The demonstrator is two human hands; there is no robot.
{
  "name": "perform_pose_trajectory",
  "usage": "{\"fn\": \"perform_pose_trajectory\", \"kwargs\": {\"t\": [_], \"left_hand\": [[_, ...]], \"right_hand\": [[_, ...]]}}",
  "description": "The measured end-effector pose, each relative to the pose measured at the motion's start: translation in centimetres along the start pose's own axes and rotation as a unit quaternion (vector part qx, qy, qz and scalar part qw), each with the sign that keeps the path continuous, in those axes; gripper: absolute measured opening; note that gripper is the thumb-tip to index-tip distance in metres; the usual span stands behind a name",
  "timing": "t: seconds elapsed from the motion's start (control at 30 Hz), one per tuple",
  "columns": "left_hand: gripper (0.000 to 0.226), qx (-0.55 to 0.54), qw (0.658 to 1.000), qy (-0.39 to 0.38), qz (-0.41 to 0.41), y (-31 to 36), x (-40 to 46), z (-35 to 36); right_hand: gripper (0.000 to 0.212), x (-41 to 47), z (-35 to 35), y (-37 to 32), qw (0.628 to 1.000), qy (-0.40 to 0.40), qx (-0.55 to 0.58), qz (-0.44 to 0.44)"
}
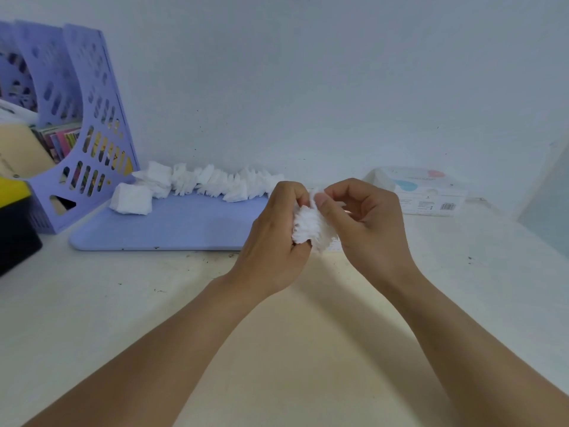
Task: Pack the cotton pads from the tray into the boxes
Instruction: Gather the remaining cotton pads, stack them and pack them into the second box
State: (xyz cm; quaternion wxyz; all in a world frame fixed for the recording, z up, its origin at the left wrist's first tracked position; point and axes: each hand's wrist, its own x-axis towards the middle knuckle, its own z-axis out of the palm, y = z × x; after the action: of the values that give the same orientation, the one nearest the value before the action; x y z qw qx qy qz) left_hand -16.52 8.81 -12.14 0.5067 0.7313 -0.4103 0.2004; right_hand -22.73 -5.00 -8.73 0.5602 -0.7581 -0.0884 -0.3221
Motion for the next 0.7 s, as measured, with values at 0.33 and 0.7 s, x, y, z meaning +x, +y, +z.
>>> {"fn": "perform_pose_trajectory", "kwargs": {"t": [0.33, 0.7], "left_hand": [[0.042, -0.255, 0.933, 0.008, -0.253, 1.2, 0.8, 0.4], [0.050, -0.262, 0.920, -0.075, -0.280, 1.4, 1.2, -0.1]], "right_hand": [[0.072, -0.1, 0.0, 0.6, 0.991, -0.121, 0.007, 0.055], [0.063, 0.9, -1.6, 0.5, 0.982, -0.170, -0.004, 0.081]]}}
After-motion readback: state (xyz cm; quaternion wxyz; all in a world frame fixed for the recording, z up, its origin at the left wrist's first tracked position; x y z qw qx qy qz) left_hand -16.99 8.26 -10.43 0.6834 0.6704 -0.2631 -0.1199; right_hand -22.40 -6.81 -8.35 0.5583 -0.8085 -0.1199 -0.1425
